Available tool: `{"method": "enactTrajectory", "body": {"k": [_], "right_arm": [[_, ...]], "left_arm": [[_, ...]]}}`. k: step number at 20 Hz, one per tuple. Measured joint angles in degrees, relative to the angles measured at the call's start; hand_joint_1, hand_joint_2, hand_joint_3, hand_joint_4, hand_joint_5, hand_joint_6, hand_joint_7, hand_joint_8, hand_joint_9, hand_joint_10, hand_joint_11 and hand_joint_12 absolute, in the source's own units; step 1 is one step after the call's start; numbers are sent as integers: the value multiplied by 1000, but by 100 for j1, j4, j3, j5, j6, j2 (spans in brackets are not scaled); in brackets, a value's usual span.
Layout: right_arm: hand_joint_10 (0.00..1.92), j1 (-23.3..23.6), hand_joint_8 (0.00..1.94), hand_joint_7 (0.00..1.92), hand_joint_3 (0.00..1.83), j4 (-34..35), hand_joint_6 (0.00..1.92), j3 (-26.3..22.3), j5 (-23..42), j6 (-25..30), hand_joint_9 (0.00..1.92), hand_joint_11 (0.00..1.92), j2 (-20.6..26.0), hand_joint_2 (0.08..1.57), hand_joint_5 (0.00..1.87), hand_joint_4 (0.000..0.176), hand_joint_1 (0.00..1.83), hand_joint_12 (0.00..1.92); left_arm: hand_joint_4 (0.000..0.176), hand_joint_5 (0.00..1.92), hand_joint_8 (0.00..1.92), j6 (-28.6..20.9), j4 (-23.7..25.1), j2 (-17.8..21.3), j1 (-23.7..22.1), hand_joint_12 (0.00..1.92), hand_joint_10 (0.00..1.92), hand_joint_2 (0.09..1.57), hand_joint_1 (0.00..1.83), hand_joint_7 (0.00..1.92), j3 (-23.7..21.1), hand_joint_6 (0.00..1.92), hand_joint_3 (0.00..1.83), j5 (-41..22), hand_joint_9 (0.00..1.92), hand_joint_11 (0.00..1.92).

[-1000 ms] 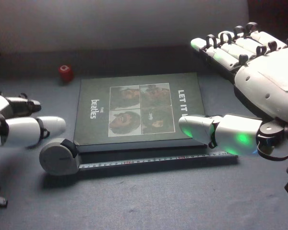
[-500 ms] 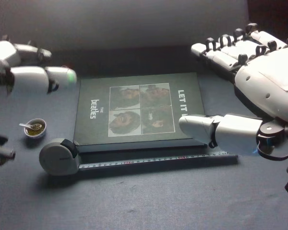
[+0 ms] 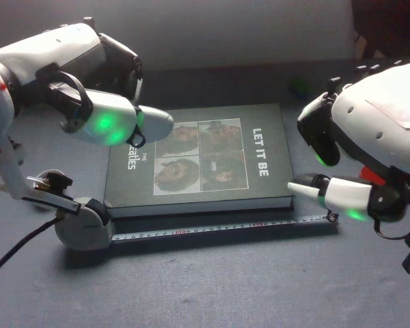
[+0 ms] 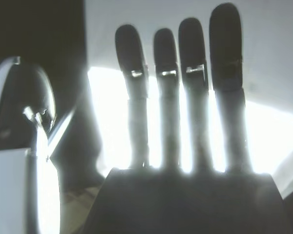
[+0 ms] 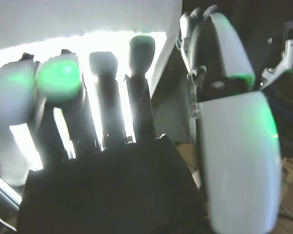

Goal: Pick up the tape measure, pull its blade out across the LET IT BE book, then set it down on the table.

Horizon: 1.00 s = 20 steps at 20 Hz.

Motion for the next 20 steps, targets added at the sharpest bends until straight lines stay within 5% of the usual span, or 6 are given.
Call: {"method": "enactTrajectory", "body": {"k": [2, 4, 8, 10, 13, 20], "right_arm": [[1921, -24, 1941, 1471, 19, 17, 1921, 0, 17, 7, 1711, 1920, -24, 1206, 1230, 0, 851, 1921], [1921, -22, 1941, 1523, 15, 2, 1921, 0, 35, 15, 1727, 1921, -31, 1285, 1270, 165, 853, 1921], [1921, -22, 1941, 1504, 5, -4, 1921, 0, 39, 22, 1709, 1921, -31, 1300, 1233, 176, 915, 1921], [1921, -22, 1941, 1493, 7, -7, 1921, 0, 39, 24, 1701, 1921, -33, 1311, 1238, 176, 896, 1921], [1921, -22, 1941, 1442, 1, -20, 1921, 0, 35, 24, 1705, 1920, -33, 1315, 1180, 176, 881, 1921], [1921, -17, 1941, 1574, 1, -28, 1921, 2, 33, 55, 1833, 1921, -31, 1320, 1319, 176, 928, 1921]], "left_arm": [[54, 1006, 1921, 55, -7, -109, 0, 1921, 1921, 1191, 782, 1024, -37, 1921, 9, -122, 1047, 1142], [60, 1082, 1921, 98, -24, -192, 0, 1921, 1921, 1195, 776, 1092, -103, 1921, 2, -146, 1139, 1215], [61, 1101, 1921, 114, 28, -302, 35, 1921, 1921, 1186, 784, 1202, -131, 1921, 0, -144, 1277, 1314], [0, 1068, 1921, 103, 57, -350, 105, 1921, 1921, 1179, 833, 1210, -131, 1127, 0, -221, 1295, 1313], [163, 916, 1921, -175, 111, -463, 299, 1921, 1921, 1130, 838, 1125, -131, 1872, 0, -330, 1190, 1229], [176, 974, 1921, -256, 210, -494, 358, 1921, 1921, 1006, 869, 1027, -192, 1907, 0, -350, 1045, 1121]]}}
